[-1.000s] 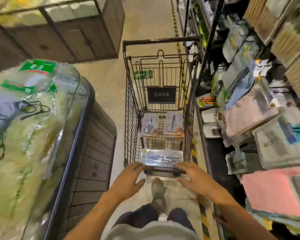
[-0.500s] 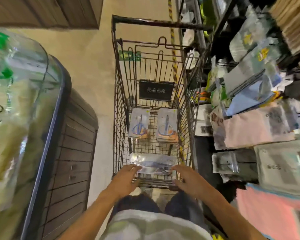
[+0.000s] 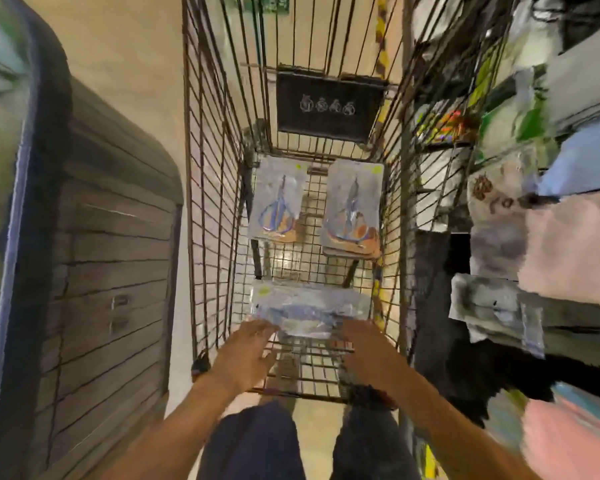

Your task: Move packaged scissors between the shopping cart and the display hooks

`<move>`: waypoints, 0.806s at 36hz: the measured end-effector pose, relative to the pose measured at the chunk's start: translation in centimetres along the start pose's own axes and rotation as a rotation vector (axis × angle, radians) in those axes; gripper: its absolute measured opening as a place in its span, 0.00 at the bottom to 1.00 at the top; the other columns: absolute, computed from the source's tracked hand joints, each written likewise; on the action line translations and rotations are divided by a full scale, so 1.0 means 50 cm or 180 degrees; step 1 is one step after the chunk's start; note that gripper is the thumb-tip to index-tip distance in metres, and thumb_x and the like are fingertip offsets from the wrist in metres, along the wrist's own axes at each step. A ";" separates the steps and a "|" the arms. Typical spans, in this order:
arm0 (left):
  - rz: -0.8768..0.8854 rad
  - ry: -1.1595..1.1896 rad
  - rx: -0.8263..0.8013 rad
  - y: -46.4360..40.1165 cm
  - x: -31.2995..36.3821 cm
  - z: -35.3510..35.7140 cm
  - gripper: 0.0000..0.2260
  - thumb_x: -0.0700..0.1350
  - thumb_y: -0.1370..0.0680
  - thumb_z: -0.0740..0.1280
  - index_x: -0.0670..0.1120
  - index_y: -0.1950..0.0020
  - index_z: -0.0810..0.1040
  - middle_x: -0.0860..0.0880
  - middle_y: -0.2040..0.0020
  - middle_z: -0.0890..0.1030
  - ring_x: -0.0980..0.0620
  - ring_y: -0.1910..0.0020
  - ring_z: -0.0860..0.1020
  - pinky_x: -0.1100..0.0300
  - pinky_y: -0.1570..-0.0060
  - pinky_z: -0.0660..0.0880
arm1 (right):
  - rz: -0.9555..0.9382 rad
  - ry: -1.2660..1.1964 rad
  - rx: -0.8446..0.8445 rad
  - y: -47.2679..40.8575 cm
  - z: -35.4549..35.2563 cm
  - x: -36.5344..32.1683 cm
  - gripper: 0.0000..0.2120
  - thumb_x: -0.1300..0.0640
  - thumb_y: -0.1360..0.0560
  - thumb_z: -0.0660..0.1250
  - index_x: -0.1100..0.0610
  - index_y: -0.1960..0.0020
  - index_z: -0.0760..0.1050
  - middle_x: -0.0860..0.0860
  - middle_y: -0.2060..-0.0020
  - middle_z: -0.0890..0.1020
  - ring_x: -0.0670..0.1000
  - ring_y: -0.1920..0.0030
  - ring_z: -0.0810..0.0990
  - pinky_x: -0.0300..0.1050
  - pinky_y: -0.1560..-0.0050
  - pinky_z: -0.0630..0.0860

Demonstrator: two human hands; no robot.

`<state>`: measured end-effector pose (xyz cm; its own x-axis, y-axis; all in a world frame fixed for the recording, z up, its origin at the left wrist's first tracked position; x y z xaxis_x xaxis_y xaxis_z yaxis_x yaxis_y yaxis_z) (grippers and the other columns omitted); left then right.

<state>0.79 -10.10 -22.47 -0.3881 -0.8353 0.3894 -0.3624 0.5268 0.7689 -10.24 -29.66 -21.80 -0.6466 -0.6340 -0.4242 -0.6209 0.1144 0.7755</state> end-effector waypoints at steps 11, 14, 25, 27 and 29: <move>0.0078 -0.0015 0.0036 -0.100 -0.038 0.062 0.20 0.50 0.22 0.64 0.52 0.30 0.74 0.48 0.29 0.75 0.44 0.30 0.70 0.55 0.30 0.67 | -0.0220 -0.0220 0.0763 -0.174 0.055 0.035 0.33 0.60 0.28 0.74 0.57 0.26 0.67 0.57 0.31 0.73 0.59 0.31 0.72 0.60 0.32 0.72; 0.0054 0.0039 0.0068 -0.108 -0.045 0.068 0.20 0.52 0.23 0.62 0.51 0.31 0.74 0.47 0.30 0.75 0.43 0.31 0.71 0.55 0.31 0.68 | -0.0452 0.0105 0.0940 -0.193 0.060 0.040 0.44 0.48 0.38 0.83 0.58 0.27 0.70 0.58 0.35 0.77 0.61 0.35 0.75 0.61 0.34 0.73; -0.0004 0.0329 0.0010 -0.103 -0.053 0.095 0.22 0.47 0.20 0.66 0.56 0.26 0.69 0.53 0.26 0.70 0.50 0.28 0.66 0.58 0.29 0.64 | -0.0569 0.0915 0.0828 -0.199 0.093 0.023 0.38 0.33 0.31 0.66 0.58 0.32 0.74 0.57 0.40 0.81 0.59 0.40 0.80 0.57 0.39 0.76; -0.0037 0.0434 0.0022 -0.096 -0.058 0.096 0.21 0.47 0.20 0.66 0.56 0.28 0.70 0.54 0.27 0.70 0.52 0.28 0.66 0.59 0.29 0.64 | -0.0541 0.0954 0.0794 -0.197 0.095 0.021 0.37 0.34 0.32 0.73 0.56 0.31 0.72 0.54 0.39 0.81 0.57 0.40 0.80 0.55 0.40 0.76; -0.0066 0.0490 0.0074 -0.089 -0.059 0.087 0.20 0.48 0.20 0.66 0.57 0.28 0.71 0.55 0.27 0.70 0.53 0.28 0.67 0.60 0.29 0.65 | -0.0590 0.0827 0.0785 -0.191 0.083 0.010 0.40 0.34 0.34 0.76 0.52 0.30 0.71 0.52 0.37 0.80 0.55 0.38 0.79 0.54 0.38 0.75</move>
<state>-0.13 -9.31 -29.25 -0.2466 -0.8593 0.4481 -0.3891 0.5112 0.7663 -6.48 -27.89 -31.33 -0.3996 -0.8298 -0.3896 -0.8247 0.1399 0.5479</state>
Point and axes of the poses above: each hand's wrist, its own y-axis away from the middle knuckle, its own z-axis out of the palm, x = y × z, the point moved 9 cm from there along -y, towards the middle knuckle
